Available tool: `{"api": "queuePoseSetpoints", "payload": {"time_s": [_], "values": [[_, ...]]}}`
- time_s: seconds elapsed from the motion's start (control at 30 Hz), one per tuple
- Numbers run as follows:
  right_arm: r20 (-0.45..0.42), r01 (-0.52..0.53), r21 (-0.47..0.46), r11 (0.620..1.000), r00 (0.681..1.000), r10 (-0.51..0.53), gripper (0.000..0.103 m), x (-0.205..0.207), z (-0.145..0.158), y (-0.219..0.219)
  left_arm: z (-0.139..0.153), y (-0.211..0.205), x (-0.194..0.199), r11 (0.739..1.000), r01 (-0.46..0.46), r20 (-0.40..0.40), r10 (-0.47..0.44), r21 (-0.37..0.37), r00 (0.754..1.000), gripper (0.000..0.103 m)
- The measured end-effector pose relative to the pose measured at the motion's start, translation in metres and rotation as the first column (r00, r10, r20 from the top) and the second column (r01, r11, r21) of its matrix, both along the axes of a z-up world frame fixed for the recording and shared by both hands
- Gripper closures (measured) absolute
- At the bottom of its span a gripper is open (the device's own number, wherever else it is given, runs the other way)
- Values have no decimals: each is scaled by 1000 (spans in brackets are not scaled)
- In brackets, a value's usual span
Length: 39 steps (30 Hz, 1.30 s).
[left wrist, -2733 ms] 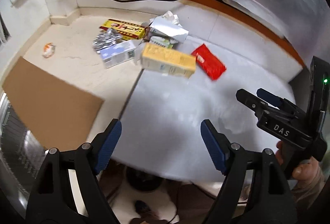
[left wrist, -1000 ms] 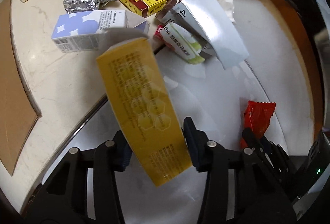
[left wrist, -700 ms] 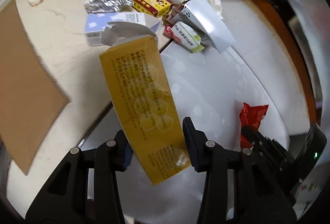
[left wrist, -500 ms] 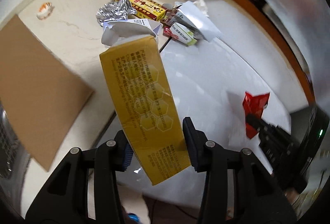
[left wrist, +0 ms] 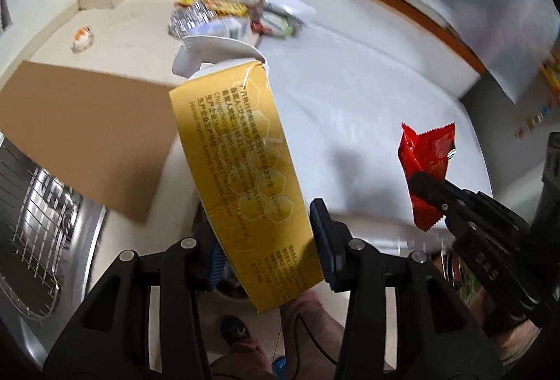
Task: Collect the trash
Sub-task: 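Carry the red packet and yellow box down over the floor trash bin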
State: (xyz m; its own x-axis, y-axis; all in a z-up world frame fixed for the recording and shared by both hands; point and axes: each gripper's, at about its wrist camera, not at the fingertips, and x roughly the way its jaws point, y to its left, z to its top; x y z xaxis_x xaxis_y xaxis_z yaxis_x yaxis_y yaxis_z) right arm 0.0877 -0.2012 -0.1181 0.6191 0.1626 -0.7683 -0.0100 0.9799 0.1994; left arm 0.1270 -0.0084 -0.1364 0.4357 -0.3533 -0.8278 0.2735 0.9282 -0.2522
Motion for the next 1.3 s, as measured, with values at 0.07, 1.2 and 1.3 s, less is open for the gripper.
{"api": "queuePoseSetpoints", "payload": {"time_s": [0.07,1.2,1.3], "values": [[-7,11,1,1000,1000,-11,96,-23,-2,10,-11,2,-14,999,33,-24,-33,6,999,63],[-512,64,139,988,859,17,94,-80,-391,20,-370,-14,-63,978,31,-404,57,209,913,63],[-519,52,147,988,854,32,94,-69,-436,27,-406,-12,-49,973,34,-403,62,228,913,63]]}}
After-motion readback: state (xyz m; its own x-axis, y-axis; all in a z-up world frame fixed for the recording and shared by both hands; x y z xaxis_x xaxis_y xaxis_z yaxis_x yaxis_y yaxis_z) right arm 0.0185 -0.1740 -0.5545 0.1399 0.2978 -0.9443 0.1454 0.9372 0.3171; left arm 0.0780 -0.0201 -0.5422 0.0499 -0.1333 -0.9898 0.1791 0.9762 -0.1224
